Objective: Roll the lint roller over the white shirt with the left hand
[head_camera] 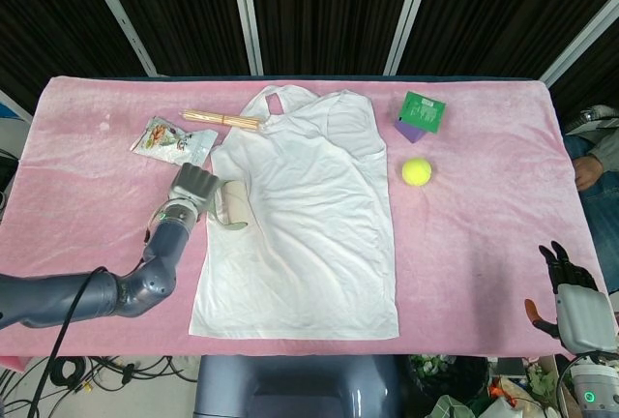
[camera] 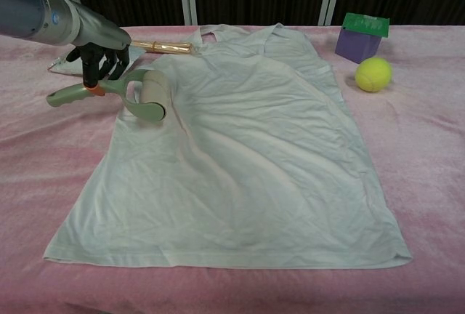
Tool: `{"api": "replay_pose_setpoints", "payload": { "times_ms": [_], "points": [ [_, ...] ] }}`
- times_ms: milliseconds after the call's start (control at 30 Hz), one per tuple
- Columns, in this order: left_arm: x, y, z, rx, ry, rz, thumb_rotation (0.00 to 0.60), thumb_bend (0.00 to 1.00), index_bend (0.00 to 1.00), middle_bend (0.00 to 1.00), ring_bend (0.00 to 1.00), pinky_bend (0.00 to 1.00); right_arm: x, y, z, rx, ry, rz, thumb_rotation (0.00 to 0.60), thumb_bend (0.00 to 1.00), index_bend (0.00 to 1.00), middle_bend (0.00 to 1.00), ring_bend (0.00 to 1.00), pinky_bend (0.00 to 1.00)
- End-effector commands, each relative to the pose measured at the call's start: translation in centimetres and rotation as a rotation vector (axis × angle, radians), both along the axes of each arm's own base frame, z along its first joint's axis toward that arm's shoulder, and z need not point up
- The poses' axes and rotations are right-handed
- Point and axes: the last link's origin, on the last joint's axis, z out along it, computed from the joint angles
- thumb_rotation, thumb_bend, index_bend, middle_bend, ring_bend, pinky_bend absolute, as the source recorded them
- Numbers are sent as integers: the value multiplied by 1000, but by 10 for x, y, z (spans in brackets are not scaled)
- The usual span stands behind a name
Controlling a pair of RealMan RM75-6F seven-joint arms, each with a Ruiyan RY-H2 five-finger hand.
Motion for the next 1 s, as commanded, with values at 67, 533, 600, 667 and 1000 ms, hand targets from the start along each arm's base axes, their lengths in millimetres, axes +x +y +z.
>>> {"api": "replay_pose_setpoints", "payload": {
  "times_ms": [67, 533, 600, 667, 1000],
  "points": [
    [-42, -20, 34, 7, -120, -22, 600, 407, 658, 609, 439, 597, 0, -1, 0, -3, 1, -3, 600, 284, 31, 1, 166, 150],
    [-152, -53, 82, 37, -123, -40, 600, 406, 658, 609, 438, 597, -1, -1, 1, -20, 13, -24, 600, 284, 31, 1, 167, 151],
    [-160, -54, 77, 26, -124, -43, 600, 406, 657, 608, 437, 597, -2, -1, 1, -22, 13, -28, 600, 284, 31, 1, 167, 151],
    [-164, -54, 69, 14, -142, -55, 600, 406, 651, 607, 436, 596, -2, -1, 2, -24, 12, -31, 600, 284, 31, 1, 167, 151],
    [-165, -45, 43, -24, -177, -108, 600, 405, 619, 590, 426, 590, -2, 0, 2, -23, 12, -33, 600, 284, 30, 1, 167, 150]
  ]
}}
